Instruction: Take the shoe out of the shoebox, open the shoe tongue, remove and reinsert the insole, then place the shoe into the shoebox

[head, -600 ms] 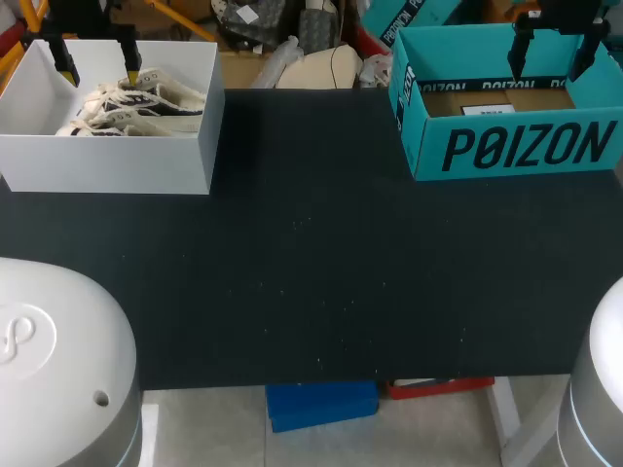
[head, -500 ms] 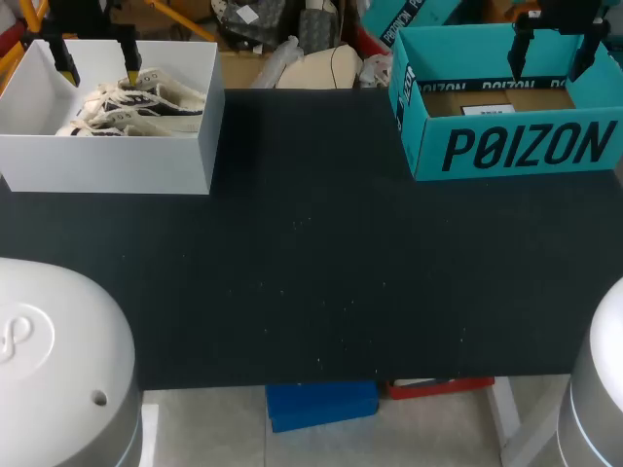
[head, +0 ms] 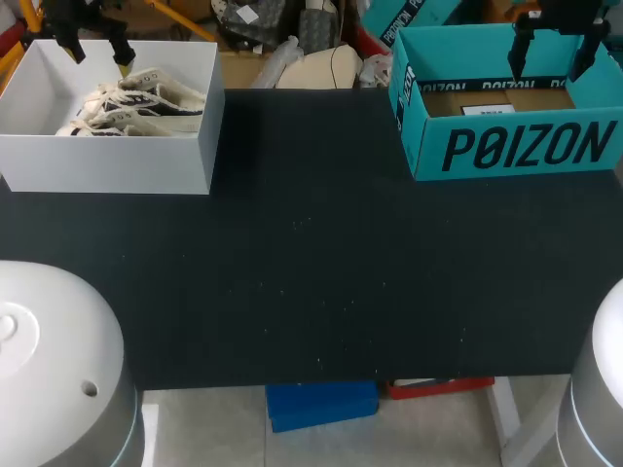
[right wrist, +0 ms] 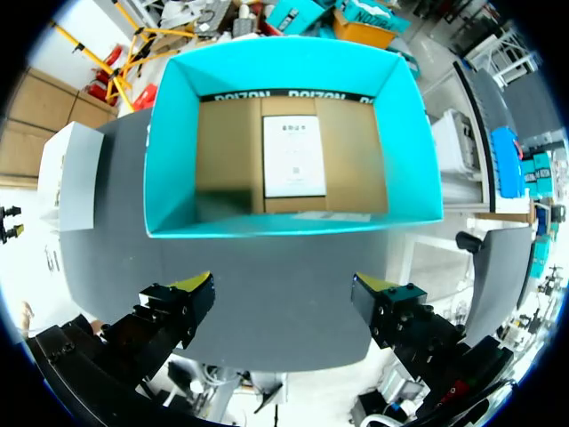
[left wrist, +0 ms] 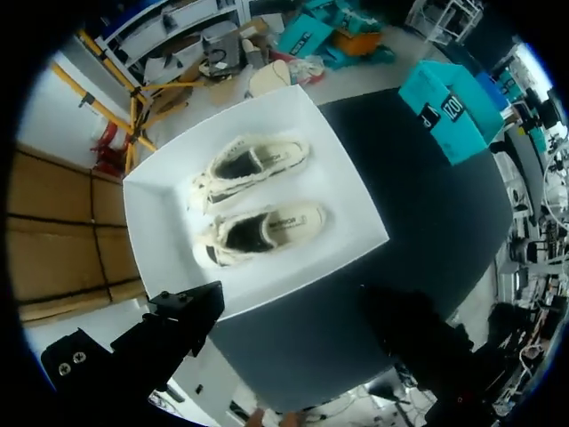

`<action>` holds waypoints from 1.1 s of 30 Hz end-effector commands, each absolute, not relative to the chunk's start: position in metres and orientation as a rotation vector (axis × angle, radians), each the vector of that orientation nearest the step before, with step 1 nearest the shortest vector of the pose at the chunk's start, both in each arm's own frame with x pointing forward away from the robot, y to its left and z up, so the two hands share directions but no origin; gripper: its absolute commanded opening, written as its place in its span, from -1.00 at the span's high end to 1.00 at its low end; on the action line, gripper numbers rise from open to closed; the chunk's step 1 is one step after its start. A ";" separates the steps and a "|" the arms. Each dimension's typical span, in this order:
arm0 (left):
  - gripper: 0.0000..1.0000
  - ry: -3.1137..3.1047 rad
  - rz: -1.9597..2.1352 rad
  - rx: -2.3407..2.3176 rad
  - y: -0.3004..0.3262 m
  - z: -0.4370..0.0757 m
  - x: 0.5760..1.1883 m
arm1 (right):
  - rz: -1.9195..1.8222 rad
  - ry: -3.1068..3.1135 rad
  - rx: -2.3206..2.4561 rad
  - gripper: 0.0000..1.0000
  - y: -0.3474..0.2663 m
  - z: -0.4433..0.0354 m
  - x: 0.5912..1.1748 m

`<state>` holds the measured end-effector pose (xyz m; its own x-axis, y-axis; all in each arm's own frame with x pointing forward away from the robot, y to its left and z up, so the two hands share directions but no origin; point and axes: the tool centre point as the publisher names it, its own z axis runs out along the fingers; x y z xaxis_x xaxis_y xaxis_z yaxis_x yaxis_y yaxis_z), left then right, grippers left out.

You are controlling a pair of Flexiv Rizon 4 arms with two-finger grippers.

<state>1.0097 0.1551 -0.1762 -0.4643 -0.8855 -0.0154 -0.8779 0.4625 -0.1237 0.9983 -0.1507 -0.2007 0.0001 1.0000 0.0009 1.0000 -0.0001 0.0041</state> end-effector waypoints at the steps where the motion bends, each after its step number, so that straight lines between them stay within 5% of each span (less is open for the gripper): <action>1: -1.00 2.702 -0.309 -0.078 0.160 -0.179 1.002 | 0.004 2.220 2.221 -1.00 -0.150 -0.200 0.999; 14: -1.00 2.698 -0.311 -0.003 0.158 -0.182 1.005 | 0.004 2.220 2.221 -1.00 -0.150 -0.200 0.999; 15: -0.21 2.708 -0.278 0.011 0.159 -0.185 1.008 | 0.004 2.220 2.221 -1.00 -0.150 -0.200 0.999; 16: 0.28 2.700 -0.264 0.048 0.159 -0.187 1.013 | 0.004 2.220 2.221 -1.00 -0.150 -0.200 0.999; 17: 0.43 2.705 -0.227 0.064 0.161 -0.189 1.017 | 0.004 2.220 2.221 -1.00 -0.150 -0.200 0.999; 20: 0.18 2.731 -0.159 0.102 0.172 -0.200 1.032 | 0.004 2.220 2.221 -1.00 -0.150 -0.200 0.999; 33: 0.15 2.874 -0.103 0.160 0.193 -0.260 1.072 | 0.004 2.220 2.221 -1.00 -0.150 -0.200 0.999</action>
